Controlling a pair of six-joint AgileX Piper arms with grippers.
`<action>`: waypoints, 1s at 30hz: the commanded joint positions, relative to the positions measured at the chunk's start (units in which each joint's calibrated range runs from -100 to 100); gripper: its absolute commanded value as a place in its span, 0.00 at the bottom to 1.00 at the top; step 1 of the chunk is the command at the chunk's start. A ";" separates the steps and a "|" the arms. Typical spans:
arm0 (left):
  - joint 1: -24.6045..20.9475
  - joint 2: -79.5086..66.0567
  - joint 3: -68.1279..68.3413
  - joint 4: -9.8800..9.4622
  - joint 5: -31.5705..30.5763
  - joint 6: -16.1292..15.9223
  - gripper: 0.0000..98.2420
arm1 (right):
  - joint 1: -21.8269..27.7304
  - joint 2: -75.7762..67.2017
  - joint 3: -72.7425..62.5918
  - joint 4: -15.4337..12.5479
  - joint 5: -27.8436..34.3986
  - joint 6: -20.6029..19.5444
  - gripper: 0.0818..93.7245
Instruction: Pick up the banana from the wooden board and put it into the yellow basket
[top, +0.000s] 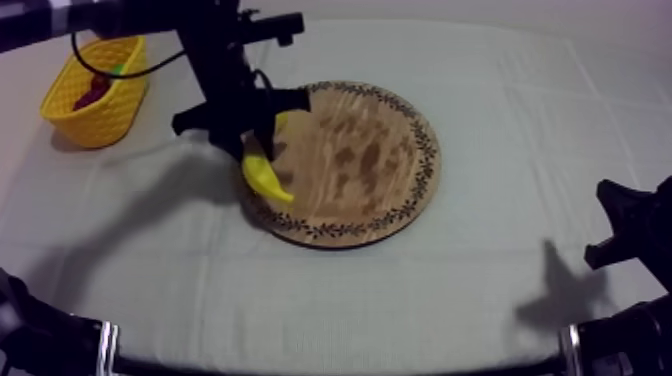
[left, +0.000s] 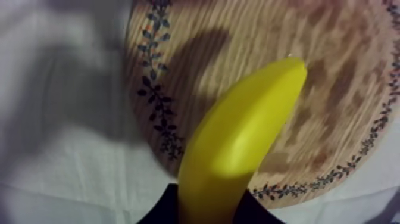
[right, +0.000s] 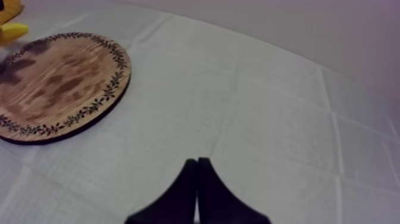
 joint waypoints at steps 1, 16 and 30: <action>-0.34 -4.69 -0.02 -0.60 0.11 -0.30 0.14 | 0.01 0.03 -0.03 0.00 0.02 0.01 0.00; -10.33 -21.95 -0.46 -7.82 5.28 -9.18 0.10 | 0.01 0.03 -0.03 0.00 0.02 0.01 0.00; -21.00 -20.79 -3.92 -9.50 2.22 -17.60 0.08 | 0.01 0.03 -0.03 0.00 0.02 0.01 0.00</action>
